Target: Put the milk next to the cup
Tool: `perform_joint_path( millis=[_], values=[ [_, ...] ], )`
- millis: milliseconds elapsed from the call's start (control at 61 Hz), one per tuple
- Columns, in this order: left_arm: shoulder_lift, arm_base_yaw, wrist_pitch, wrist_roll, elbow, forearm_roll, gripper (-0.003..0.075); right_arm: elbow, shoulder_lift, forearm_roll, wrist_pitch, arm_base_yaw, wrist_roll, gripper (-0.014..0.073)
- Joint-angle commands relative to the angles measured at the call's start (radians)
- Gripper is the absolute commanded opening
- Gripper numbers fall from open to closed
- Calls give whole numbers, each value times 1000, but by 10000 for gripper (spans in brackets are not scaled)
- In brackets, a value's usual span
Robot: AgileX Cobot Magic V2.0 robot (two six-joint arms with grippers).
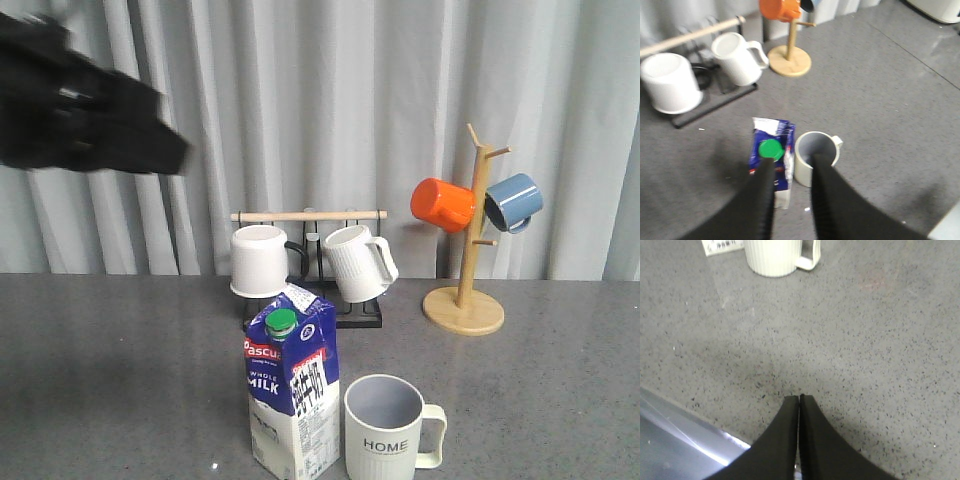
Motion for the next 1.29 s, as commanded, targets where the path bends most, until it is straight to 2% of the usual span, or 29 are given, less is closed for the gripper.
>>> perform_joint_path(
  millis=[0, 180, 377, 524, 835, 983, 1065, 1114, 1278],
  values=[
    [-139, -3, -24, -1, 45, 67, -9, -25, 3, -1, -75, -2, 5, -5],
    [-336, -3, -58, -17, 215, 148, -8, -25, 3, -1, -75, -2, 4, -5],
    [-563, -3, -209, -72, 425, 188, -8, -25, 3, -1, -75, -2, 4, -5],
    [-689, -3, -194, -72, 546, 181, -8, -25, 3, -1, -75, -2, 4, -5],
    [-833, -3, -101, -67, 589, 181, -8, -25, 3, -1, -75, -2, 4, -5],
    [-873, -3, -98, -55, 604, 191, -8, -25, 3, -1, -75, -2, 4, -5],
    [-909, 13, -169, -55, 693, 230, -8, -25, 3, -1, -75, -2, 4, -5],
    [-942, 37, -255, -55, 803, 244, -8, -25, 3, -1, -75, -2, 4, -5],
    [-1106, 140, -669, -74, 1255, 225, -8, -25, 3, -1, -75, -2, 4, -5]
  ],
)
